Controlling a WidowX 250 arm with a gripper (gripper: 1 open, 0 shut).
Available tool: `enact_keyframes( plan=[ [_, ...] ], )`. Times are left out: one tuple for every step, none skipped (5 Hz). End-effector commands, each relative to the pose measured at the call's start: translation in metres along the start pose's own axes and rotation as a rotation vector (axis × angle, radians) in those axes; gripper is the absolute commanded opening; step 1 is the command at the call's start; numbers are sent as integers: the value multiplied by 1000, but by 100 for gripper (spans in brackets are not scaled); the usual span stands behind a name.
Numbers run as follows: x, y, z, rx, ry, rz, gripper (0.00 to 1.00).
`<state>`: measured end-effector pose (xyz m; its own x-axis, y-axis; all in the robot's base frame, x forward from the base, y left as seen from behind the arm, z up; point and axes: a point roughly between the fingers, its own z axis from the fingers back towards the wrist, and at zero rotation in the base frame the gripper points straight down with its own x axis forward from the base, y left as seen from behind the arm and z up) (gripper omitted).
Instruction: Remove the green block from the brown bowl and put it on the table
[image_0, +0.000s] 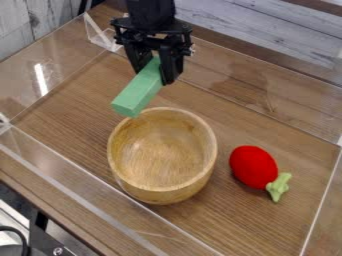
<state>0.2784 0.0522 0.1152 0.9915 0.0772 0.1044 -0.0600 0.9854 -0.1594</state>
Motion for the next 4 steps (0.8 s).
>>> enact_keyframes(
  plan=[
    [9,4,12,10,-55,-12,0],
    [10,6,10,7,-59,-16,0],
    [10,7,8,4,-63,-20,0],
    [11,8,6,1,-66,-23,0]
  ],
)
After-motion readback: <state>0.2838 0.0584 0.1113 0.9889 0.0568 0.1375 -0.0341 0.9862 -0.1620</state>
